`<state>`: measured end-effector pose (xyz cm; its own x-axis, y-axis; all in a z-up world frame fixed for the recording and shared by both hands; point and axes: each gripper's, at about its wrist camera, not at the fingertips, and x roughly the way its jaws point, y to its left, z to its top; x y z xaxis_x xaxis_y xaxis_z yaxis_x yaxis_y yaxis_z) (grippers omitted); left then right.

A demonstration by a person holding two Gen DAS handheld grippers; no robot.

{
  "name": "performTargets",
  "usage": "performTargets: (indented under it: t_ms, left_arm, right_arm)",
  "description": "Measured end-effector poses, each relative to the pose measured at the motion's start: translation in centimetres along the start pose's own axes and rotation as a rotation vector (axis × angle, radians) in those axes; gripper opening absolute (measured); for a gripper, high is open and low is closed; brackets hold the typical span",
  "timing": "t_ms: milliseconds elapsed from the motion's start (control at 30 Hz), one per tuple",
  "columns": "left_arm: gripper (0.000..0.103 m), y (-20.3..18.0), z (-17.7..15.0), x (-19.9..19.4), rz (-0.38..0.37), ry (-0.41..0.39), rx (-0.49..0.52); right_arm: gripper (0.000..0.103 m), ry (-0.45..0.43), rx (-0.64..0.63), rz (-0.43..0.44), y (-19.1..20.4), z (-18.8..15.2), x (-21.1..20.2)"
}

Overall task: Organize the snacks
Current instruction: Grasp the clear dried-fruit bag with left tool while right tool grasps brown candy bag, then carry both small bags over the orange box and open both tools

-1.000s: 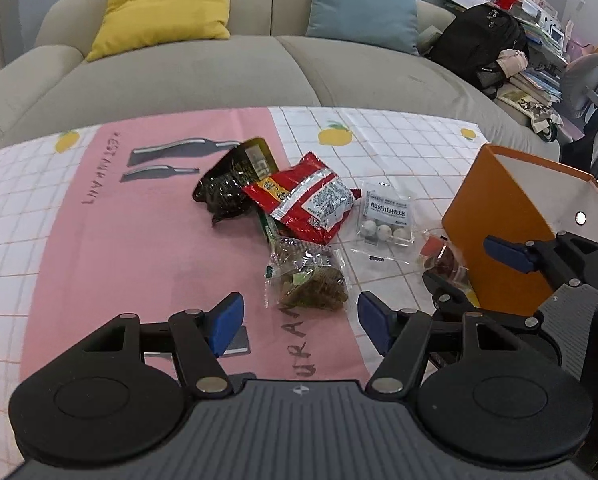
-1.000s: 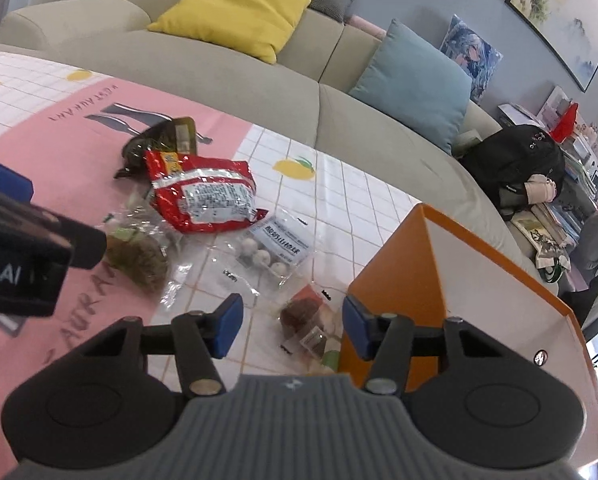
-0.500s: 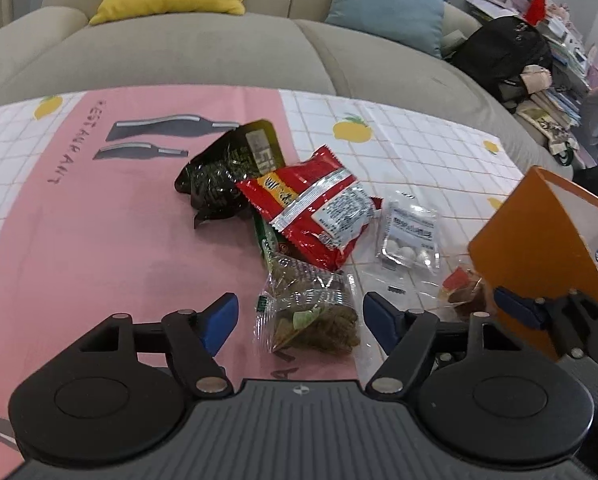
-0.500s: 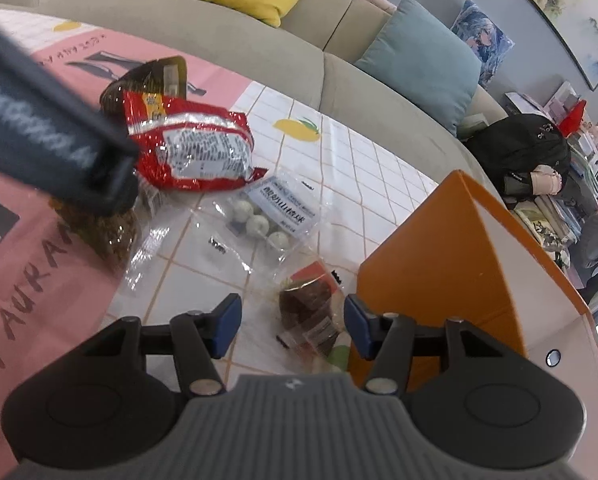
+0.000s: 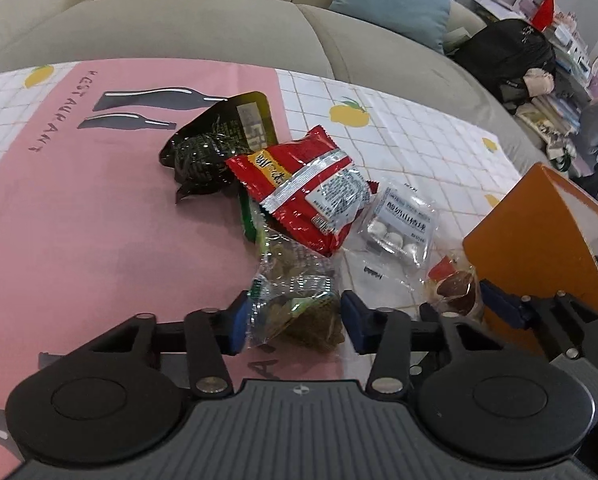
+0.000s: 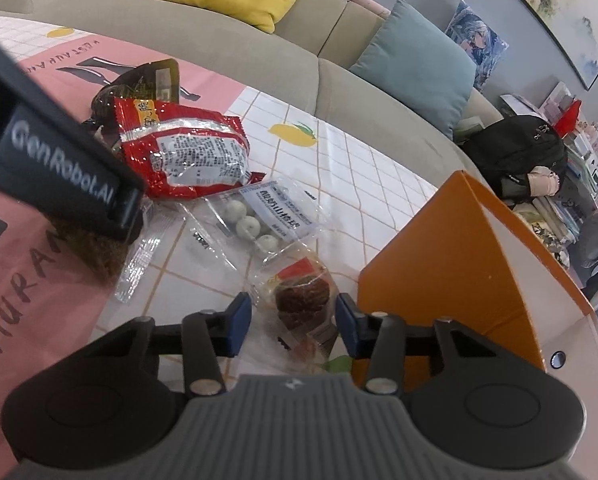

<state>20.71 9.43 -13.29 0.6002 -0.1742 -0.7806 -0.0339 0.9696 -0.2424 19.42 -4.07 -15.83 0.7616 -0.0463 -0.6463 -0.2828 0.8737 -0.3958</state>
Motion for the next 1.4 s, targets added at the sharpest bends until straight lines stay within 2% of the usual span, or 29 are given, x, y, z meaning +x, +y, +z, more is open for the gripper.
performTargets:
  t_ms: [300,467,633,833,1100,1400]
  left_arm:
    - [0.041,0.2,-1.6,-2.2,0.061,0.020,-0.015]
    - [0.038,0.4,-3.0,-4.1,0.093,0.037,-0.007]
    - [0.036,1.3,-4.7,-6.2,0.115,0.041,-0.041]
    - [0.035,1.9,-6.3,-8.3,0.137,0.044,-0.056]
    - [0.032,1.3,-6.9,-11.4,0.121,0.019,-0.078]
    - [0.031,-1.3,-6.5,-14.3,0.084,-0.007,-0.060]
  right_arm:
    - [0.038,0.006,0.044,0.107,-0.1,0.4,-1.2]
    - [0.038,-0.010,-0.010,0.182,1.2,0.0,-2.7]
    - [0.037,-0.019,-0.040,0.244,2.1,-0.5,-4.5]
    - [0.037,0.036,0.061,0.350,0.7,-0.8,-6.3]
    - [0.037,0.076,0.213,0.478,-1.8,-1.4,-9.3]
    - [0.037,0.034,0.309,0.548,-4.8,-2.1,-14.0]
